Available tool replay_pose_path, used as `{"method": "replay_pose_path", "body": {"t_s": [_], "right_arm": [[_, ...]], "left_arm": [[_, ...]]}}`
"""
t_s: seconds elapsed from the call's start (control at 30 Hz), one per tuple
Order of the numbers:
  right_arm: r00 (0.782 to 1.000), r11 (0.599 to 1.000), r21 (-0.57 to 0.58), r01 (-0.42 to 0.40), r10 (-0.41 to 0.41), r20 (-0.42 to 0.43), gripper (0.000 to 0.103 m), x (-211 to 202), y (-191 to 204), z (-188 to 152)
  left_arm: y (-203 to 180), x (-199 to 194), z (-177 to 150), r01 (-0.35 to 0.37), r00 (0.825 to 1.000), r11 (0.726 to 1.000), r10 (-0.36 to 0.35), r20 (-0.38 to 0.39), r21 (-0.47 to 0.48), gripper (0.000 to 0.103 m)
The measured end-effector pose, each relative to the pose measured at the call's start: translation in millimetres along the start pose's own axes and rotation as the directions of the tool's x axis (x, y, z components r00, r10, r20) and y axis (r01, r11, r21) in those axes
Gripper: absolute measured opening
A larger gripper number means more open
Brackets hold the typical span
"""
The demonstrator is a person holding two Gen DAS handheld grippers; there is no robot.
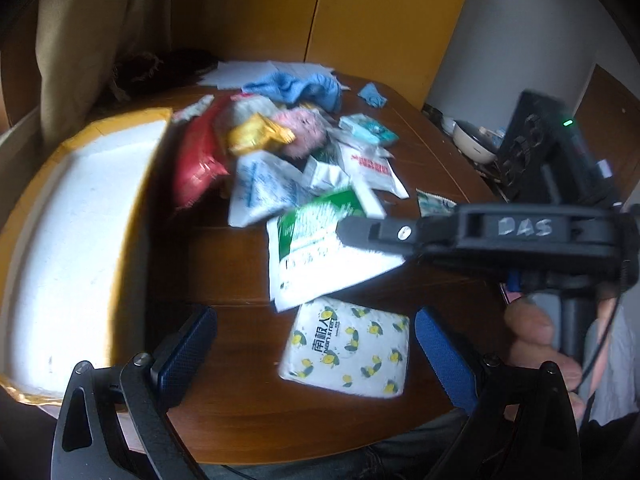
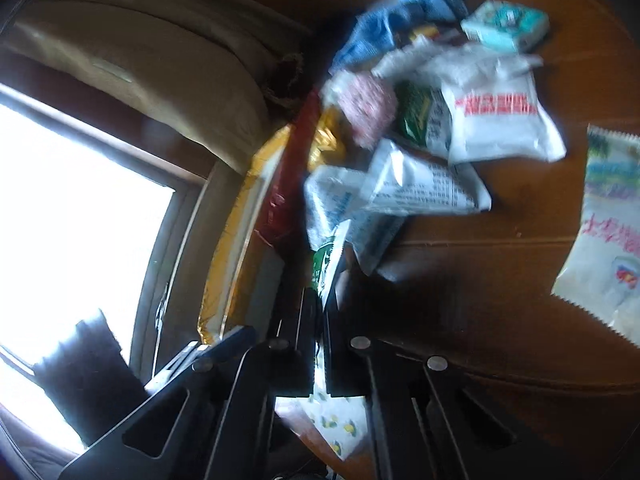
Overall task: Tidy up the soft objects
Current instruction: 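Grasp the lemon-print tissue pack with the left gripper while the right grasps the green sachet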
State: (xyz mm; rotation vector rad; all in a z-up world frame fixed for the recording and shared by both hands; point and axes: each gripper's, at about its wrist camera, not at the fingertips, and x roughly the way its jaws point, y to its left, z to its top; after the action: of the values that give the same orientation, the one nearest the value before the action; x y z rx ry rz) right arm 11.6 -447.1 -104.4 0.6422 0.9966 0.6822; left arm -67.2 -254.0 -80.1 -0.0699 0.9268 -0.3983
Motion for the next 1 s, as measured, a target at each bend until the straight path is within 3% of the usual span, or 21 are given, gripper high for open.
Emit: {"method": "replay_pose_path", "body": {"t_s": [0.1,0.33,0.4,0.47,0.53,0.6,0.7,0.87,0.93,1.0], "right_arm": [[0.999,1.000,-0.026,-0.009,0.010,0.032,0.003,-12.9,4.9,0.8],[0.997,0.998,0.016,-0.068,0.067,0.034,0.003,-26.6,-4.9,13.5],[0.997,0.998,-0.030,-0.054,0.055,0.053,0.003,-34.3,1.5,10.9],[0.996,0.997,-0.058,-0.041,0.045,0.074,0.003,-38.6,5.4,5.8],[0.994,0.996,-0.037,-0.083,0.085,0.061,0.003,-37.8,3.8,2.2],[0.994,0.997,-0.034,-0.075,0.078,0.070,0.003,-38.4,2.7,-1.0],[0.989,0.993,-0.019,-0.117,0.118,0.085,0.003,-44.5,0.5,-2.3],[0.978,0.988,-0.082,-0.132,0.143,0.151,0.003,-61.7,18.2,4.4],[0.977,0.986,-0.108,-0.126,0.142,0.156,0.003,-60.7,30.2,8.1],[0.977,0.981,-0.143,-0.128,0.149,0.153,0.003,-54.5,44.8,11.2]], "left_arm": [[-4.3,12.3,1.2,0.055,0.997,0.998,-0.056,-0.049,-0.024,0.100],[-30.6,33.8,-0.1,0.055,0.987,0.995,-0.042,-0.155,0.081,0.100],[-31.9,33.8,-6.3,0.034,0.992,0.994,-0.020,-0.126,0.106,0.100],[-35.2,34.1,-11.1,-0.037,0.994,0.992,0.049,-0.098,0.121,0.081],[-37.2,30.1,-15.5,-0.039,0.995,0.990,0.051,-0.082,0.138,0.081],[-36.1,25.9,-17.7,-0.034,0.996,0.992,0.044,-0.072,0.124,0.080],[-36.4,9.0,-20.6,0.003,1.000,0.991,-0.001,-0.019,0.136,0.079],[-14.1,-35.7,-8.4,0.088,0.994,0.995,-0.091,0.064,0.044,0.079],[5.1,-59.6,-5.8,0.084,0.989,0.996,-0.083,0.125,-0.001,0.079],[28.2,-83.3,-2.5,0.035,0.981,0.998,-0.024,0.194,-0.055,0.079]]}}
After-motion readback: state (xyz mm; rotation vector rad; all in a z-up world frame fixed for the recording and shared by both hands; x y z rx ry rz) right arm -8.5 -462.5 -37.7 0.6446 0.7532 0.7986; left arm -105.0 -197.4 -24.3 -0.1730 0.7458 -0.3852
